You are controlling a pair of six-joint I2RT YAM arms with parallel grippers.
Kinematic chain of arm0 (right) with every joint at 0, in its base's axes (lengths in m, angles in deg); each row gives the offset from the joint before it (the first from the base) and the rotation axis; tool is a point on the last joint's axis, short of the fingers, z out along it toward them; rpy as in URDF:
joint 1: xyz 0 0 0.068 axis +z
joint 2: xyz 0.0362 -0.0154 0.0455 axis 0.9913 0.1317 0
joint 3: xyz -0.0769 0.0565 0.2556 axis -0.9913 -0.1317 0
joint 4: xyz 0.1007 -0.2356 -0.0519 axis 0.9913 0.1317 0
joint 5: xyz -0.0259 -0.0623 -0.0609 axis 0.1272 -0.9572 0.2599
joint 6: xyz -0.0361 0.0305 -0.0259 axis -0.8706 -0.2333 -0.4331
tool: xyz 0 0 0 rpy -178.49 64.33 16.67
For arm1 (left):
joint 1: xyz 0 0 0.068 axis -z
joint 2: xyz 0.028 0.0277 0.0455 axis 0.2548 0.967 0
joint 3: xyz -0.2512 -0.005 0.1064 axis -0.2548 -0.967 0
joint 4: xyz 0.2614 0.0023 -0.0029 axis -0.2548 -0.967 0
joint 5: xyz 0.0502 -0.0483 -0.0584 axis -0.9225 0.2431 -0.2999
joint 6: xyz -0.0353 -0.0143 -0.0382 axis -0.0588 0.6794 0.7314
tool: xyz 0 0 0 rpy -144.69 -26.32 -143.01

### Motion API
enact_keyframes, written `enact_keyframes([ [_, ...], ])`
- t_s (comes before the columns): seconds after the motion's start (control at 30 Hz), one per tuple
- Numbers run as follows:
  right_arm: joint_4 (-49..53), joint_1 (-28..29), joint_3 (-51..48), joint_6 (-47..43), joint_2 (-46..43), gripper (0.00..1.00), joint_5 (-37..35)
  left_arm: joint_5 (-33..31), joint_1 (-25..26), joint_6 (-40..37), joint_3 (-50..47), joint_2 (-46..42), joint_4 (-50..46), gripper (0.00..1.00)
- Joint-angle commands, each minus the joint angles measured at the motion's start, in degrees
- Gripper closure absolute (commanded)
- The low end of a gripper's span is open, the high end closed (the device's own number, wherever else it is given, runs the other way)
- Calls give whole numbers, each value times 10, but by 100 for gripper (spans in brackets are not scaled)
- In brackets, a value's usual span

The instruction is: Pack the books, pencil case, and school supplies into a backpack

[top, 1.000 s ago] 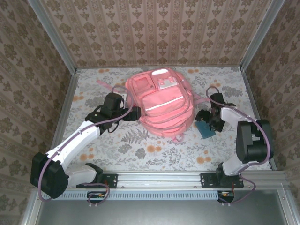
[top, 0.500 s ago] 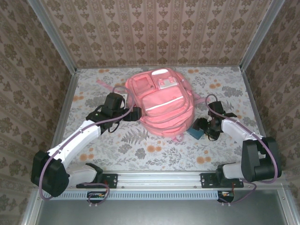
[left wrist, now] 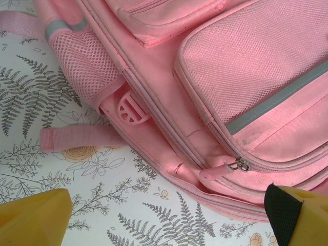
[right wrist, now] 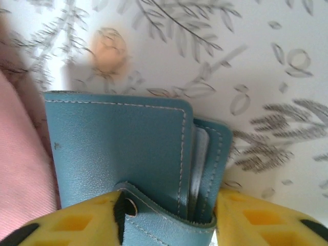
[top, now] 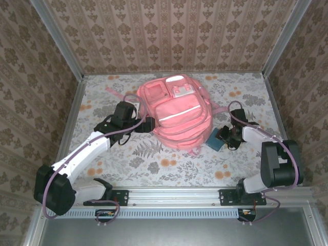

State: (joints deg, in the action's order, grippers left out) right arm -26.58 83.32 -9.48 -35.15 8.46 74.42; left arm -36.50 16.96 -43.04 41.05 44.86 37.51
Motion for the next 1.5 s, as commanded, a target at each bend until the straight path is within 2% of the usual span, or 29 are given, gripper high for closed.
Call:
enact_keyframes([
  [0.0, -13, 1, 0, -5, 23, 63, 10, 14, -4, 9, 12, -8, -2, 1],
  [0.1, -7, 1, 6, -12, 24, 77, 10, 25, -3, 9, 17, -3, 0, 1],
  [0.2, 12, 1, 16, -18, 15, 85, -8, 36, -1, 5, 29, 6, 0, 1],
  [0.43, 76, 1, 32, -22, -75, 93, -55, 22, 49, -50, 96, 61, -24, 0],
  [0.7, 165, 1, 56, -20, -209, 94, -60, -10, 141, -194, 225, 183, -63, 4],
  [1.0, 215, 0, 100, -19, -274, 94, -10, -25, 196, -364, 364, 329, -166, 10],
  [1.23, 211, 1, 105, -7, -282, 94, 8, -3, 186, -379, 426, 391, -189, 16],
  [1.47, 217, 1, 111, -7, -292, 94, 12, -7, 167, -368, 464, 429, -211, 40],
])
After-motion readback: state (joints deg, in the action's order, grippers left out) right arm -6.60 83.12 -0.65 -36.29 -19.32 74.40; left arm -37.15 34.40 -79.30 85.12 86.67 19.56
